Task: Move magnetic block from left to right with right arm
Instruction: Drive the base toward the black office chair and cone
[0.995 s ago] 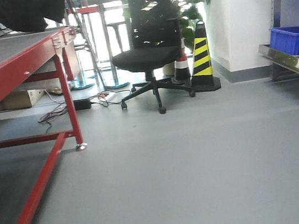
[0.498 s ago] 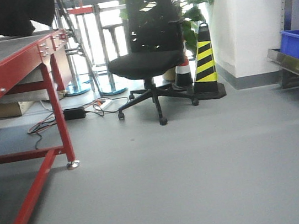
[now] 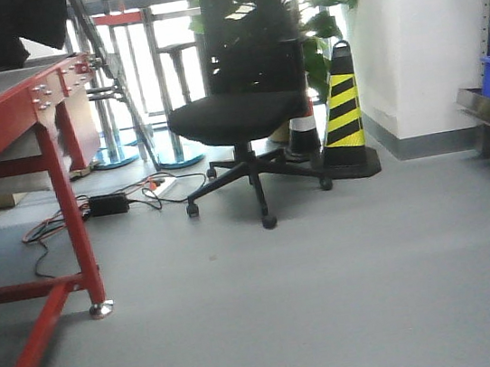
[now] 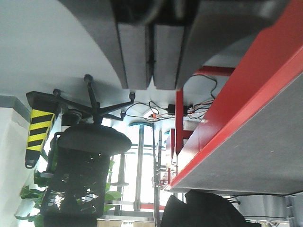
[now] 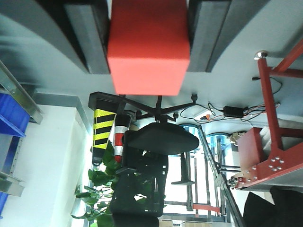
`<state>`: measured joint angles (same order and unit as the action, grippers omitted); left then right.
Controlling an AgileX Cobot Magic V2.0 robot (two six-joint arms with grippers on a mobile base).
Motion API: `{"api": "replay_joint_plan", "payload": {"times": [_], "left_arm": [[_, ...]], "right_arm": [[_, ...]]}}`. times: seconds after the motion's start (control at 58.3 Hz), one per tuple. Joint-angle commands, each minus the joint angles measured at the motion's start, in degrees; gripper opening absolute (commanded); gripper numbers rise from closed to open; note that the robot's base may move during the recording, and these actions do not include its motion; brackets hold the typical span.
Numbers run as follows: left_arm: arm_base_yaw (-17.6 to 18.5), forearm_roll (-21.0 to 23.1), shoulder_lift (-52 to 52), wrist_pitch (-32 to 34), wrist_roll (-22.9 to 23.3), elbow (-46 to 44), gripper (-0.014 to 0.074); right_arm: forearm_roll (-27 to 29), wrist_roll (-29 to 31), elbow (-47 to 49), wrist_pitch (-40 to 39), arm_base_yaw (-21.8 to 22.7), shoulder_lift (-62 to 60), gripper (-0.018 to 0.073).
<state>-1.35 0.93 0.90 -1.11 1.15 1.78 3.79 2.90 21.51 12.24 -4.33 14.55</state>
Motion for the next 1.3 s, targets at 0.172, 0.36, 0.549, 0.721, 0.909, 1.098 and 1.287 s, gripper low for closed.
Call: {"api": "replay_joint_plan", "payload": {"times": [0.172,0.36,0.549,0.721,0.909,1.098,1.287], "left_arm": [[-0.2,0.4,0.5,4.7,0.1,0.6,-0.0117],[-0.2,0.4,0.5,4.7,0.1,0.6,-0.0117],[-0.2,0.4,0.5,4.7,0.1,0.6,-0.0117],[-0.2,0.4,0.5,4.7,0.1,0.6,-0.0117],[-0.2,0.4,0.5,4.7,0.1,0.6,-0.0117],[-0.2,0.4,0.5,4.7,0.1,0.6,-0.0117],[-0.2,0.4,0.4,4.7,0.1,0.6,-0.0117]], "right_arm": [[0.4,0.4,1.7,-4.9,0.3,0.5,0.0253],[0.4,0.4,1.7,-4.9,0.3,0.5,0.0253],[0.4,0.4,1.7,-4.9,0.3,0.5,0.0253],[0.4,0.4,1.7,-4.9,0.3,0.5,0.0253],[0.4,0.4,1.7,-4.9,0.3,0.5,0.0253],[0.4,0.4,1.7,-4.9,0.3,0.5,0.0253],[0.4,0.4,1.7,-4.9,0.3,0.5,0.0253]]}}
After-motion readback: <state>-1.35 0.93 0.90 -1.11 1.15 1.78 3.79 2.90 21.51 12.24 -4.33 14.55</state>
